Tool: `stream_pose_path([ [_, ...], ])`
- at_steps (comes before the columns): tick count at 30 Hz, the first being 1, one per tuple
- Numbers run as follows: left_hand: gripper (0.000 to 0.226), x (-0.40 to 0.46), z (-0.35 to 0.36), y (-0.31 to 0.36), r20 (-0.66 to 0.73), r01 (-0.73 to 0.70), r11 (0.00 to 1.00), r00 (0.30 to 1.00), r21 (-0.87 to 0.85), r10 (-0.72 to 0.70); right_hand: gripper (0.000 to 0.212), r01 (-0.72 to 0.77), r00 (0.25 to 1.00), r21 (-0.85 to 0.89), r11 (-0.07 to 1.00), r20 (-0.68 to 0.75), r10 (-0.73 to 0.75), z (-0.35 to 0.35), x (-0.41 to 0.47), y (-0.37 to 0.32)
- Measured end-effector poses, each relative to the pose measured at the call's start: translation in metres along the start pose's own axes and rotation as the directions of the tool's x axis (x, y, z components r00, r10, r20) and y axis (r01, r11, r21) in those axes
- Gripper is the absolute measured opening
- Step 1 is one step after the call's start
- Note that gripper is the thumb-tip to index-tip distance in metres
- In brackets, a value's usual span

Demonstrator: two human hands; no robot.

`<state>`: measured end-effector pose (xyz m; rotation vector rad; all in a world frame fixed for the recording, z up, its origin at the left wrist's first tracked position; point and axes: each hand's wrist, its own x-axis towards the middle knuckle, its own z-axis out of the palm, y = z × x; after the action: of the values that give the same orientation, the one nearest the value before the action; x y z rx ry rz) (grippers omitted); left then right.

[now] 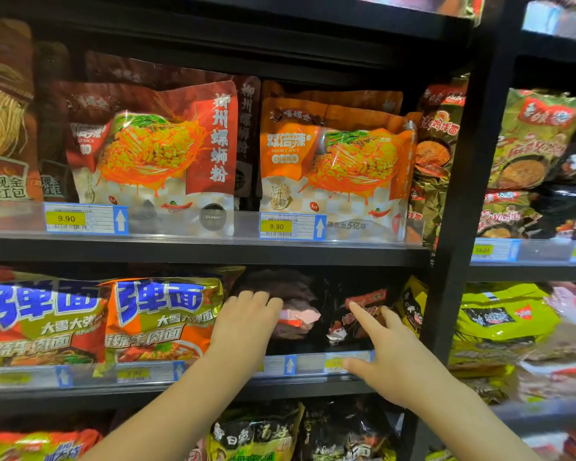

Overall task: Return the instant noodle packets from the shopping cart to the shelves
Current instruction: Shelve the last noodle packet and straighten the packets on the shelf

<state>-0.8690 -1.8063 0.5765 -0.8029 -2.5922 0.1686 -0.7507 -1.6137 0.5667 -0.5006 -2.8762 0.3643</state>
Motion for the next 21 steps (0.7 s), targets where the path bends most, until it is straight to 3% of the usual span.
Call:
stream_pose_path([
  [5, 0.044, 0.007, -0.015, 0.004, -0.056, 0.028, 0.998, 0.998, 0.048, -0.025, 0.097, 0.011, 1.0, 0.01, 1.0, -0.006, -0.011, 0.001, 0.006, 0.005],
  [11, 0.062, 0.014, -0.009, 0.018, 0.003, 0.02, 0.999, 1.0, -0.047, -0.02, 0.091, 0.036, 0.999, 0.008, 0.999, -0.002, -0.036, -0.002, 0.015, 0.002],
  [18, 0.032, 0.021, 0.001, 0.007, 0.217, 0.089, 0.984, 0.975, -0.155, -0.054, 0.091, 0.041, 0.999, -0.014, 0.999, -0.019, -0.041, -0.002, 0.021, 0.002],
  [21, 0.028, 0.013, 0.003, 0.002, 0.124, 0.08, 0.972, 0.991, -0.22, -0.054, 0.09, 0.036, 0.999, -0.008, 0.999, -0.008, -0.036, -0.004, 0.018, 0.002],
])
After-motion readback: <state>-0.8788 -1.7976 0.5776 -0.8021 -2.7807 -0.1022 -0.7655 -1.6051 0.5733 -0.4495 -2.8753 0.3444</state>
